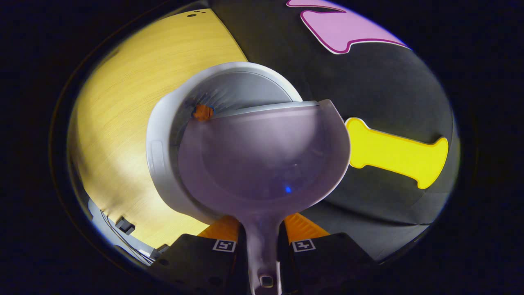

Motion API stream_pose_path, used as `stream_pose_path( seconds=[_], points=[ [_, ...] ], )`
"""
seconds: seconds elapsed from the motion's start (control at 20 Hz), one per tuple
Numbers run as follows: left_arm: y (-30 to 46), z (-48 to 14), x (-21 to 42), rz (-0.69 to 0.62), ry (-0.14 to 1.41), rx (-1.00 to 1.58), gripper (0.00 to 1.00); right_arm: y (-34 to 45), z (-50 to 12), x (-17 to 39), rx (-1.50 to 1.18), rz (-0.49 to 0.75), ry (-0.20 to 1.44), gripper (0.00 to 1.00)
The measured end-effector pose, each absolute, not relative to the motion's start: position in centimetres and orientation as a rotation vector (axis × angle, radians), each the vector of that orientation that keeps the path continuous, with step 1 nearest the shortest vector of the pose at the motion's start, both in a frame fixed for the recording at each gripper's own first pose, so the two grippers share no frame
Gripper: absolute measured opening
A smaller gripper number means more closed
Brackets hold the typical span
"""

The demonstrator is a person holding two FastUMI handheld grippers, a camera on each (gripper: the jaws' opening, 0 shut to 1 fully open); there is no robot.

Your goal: Pick up the small broom and dustpan from the desktop, sweep the trash into the dustpan with the broom, and then empty the trash into the garbage bin.

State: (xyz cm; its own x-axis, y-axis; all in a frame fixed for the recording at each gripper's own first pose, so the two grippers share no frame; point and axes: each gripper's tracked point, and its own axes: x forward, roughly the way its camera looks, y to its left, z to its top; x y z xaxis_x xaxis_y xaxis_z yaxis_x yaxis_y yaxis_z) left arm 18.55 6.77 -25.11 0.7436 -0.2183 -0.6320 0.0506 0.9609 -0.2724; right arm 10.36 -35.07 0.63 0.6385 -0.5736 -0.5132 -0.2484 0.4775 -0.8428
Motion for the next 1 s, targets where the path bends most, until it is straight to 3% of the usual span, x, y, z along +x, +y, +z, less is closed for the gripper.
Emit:
stream_pose_path(
  seconds=[0.25,0.3,0.55,0.75,1.0],
  points=[
    [6.9,-24.7,18.5,-0.152,0.705,-0.242,0.27,-36.0,2.9,9.2,-1.095,-0.307,0.848,0.35],
    [6.9,-24.6,18.5,-0.154,0.703,-0.24,0.27,-36.2,3.5,8.9,-1.094,-0.319,0.837,0.31],
    [6.7,-23.8,18.6,-0.162,0.667,-0.226,0.25,-36.1,7.0,5.9,-0.996,-0.384,0.734,0.35],
    [7.4,-23.1,18.3,-0.162,0.643,-0.184,0.25,-34.3,12.6,2.4,-0.868,-0.454,0.572,0.35],
    [8.3,-21.7,17.8,-0.163,0.588,-0.136,0.27,-29.6,16.2,-1.5,-0.682,-0.438,0.418,0.35]
  ],
)
